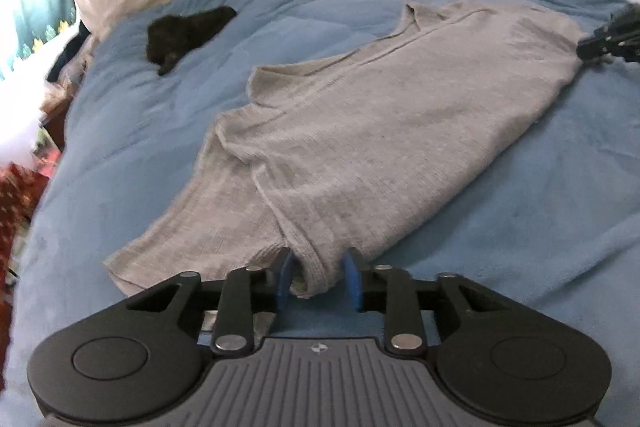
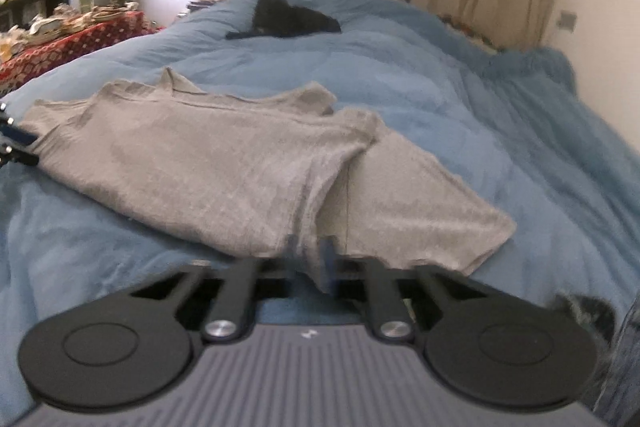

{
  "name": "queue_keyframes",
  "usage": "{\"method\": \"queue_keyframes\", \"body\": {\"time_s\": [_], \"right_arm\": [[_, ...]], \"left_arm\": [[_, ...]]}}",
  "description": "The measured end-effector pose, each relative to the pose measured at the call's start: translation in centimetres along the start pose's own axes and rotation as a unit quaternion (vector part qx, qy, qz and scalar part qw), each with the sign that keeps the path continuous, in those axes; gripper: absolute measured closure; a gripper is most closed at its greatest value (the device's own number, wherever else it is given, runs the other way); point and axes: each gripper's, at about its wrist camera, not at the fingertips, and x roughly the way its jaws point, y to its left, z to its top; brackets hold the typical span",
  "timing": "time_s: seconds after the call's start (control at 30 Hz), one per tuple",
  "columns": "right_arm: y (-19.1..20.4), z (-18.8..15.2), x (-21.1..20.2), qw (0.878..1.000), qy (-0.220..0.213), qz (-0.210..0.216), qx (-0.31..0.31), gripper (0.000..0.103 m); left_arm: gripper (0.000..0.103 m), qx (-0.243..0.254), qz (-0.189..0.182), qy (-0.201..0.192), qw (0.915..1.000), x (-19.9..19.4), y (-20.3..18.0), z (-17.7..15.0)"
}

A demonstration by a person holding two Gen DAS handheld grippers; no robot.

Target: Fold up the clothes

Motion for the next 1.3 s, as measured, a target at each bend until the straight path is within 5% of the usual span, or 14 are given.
{"method": "queue_keyframes", "body": {"time_s": [0.3,0.7,0.87,1.0,1.3], "right_arm": [[-3.3,-2.0,-1.7,0.998,-0.001,0.019,0.059,0.1],[-2.4,-1.6,-0.5,1.0,0.012,0.017,0.018,0.099],[-2.0,-1.5,-2.1,1.0,0.005,0.01,-0.001,0.098],[-1.1,-1.2,-3.7,1.0,-0.016,0.007,-0.017,0.097],[4.5,2.7,-2.1,0.989,-0.075,0.1,-0.074,0.091]], "left_arm": [[0.098,0.022,-0.007,-0.005,0.9997,-0.7,1.4,-1.3],[0.093,0.101,0.019,0.015,0.9946,-0.8,0.2,-2.3],[0.08,0.085,0.03,0.025,0.9956,-1.8,0.3,-2.3],[0.079,0.07,0.023,0.012,0.9972,-3.4,0.4,-2.3],[0.065,0.027,0.051,0.004,0.9983,-4.4,3.6,-1.4]]}}
